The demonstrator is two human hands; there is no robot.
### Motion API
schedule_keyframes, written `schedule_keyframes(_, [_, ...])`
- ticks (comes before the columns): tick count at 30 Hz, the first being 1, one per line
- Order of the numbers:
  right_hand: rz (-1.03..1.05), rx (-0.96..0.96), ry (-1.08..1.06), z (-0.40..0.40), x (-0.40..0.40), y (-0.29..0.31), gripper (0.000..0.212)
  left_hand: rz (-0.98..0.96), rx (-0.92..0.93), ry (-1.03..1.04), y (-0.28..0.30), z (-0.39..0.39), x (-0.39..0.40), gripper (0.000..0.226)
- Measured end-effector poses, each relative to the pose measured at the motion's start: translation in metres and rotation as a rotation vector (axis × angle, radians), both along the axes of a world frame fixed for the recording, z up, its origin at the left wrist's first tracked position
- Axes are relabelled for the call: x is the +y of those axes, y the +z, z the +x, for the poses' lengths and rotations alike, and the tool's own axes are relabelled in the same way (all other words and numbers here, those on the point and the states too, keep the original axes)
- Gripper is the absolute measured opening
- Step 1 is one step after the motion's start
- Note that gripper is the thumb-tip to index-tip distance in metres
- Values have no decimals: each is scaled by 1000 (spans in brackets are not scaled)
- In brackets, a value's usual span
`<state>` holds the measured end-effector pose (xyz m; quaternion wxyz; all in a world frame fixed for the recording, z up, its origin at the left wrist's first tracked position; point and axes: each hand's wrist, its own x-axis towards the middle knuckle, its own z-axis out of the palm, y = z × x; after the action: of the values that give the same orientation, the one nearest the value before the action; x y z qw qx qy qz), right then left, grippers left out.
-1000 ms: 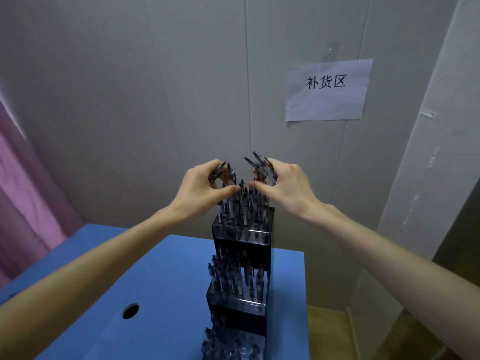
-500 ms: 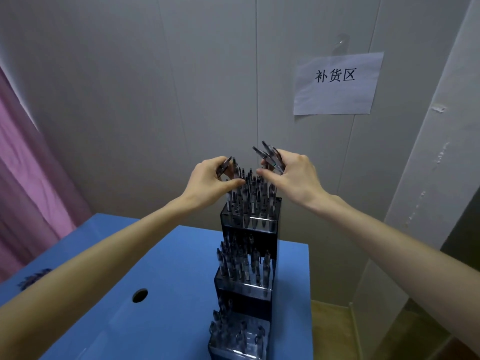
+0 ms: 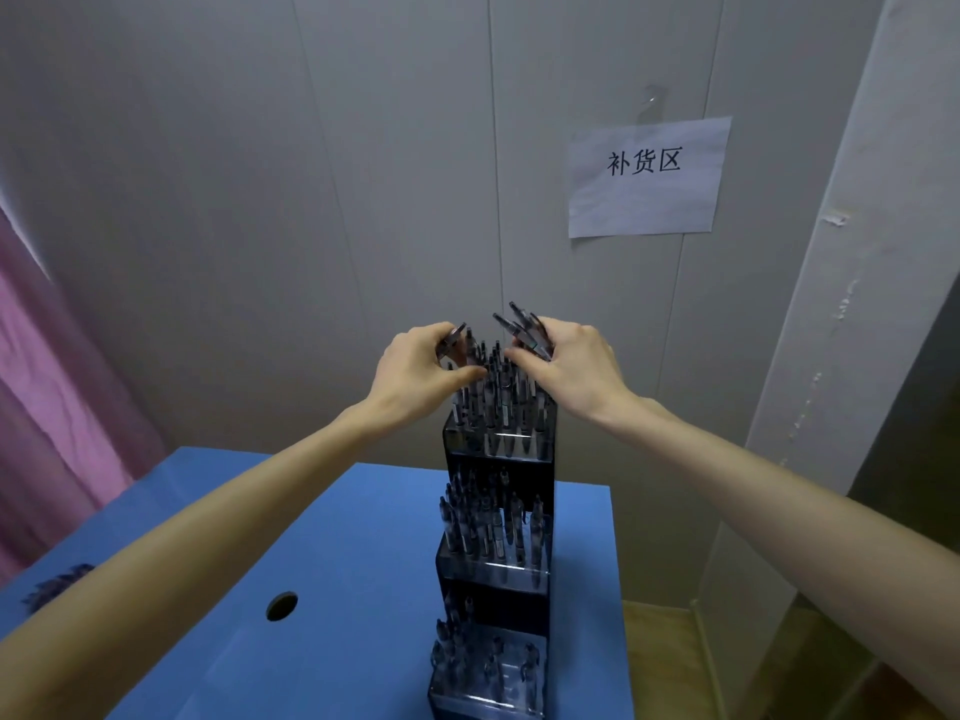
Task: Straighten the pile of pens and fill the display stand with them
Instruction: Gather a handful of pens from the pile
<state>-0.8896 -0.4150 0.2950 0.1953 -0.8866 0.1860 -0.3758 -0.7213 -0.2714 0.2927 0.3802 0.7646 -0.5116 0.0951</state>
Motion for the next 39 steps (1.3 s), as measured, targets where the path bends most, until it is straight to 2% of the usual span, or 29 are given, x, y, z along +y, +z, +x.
schedule_keyframes(3, [-16,43,27,3,5,6,32,31,-5,27,-4,1,0,33])
schedule_keyframes(7, [-19,190,-14,8,5,5,27,72,-26,46,-5,1,0,32])
schedule_keyframes(13, [29,160,-86,6,3,7,27,106,30,70,-2,5,-2,29])
schedule_keyframes(16, [35,210,-79,2,3,8,28,153,110,65,-3,9,-2,30])
schedule_keyframes(18, [14,237,-80,1,6,5,27,189,96,47,-5,10,-2,31])
schedule_keyframes(23, [-66,208,-88,3,9,0,30,203,11,42,-8,1,-3,34])
schedule_keyframes(29, [87,104,-73,1,1,-2,34,210,17,65,-20,-2,-2,44])
schedule_keyframes(33, [222,-65,-13,-1,-1,7,40,39,201,22,-17,-2,3,48])
schedule_keyframes(37, [447,-199,39,-1,-2,19,43,-161,712,-28,9,9,-1,16])
schedule_keyframes(39, [448,-212,24,0,-6,24,47,-202,830,-64,21,16,-1,11])
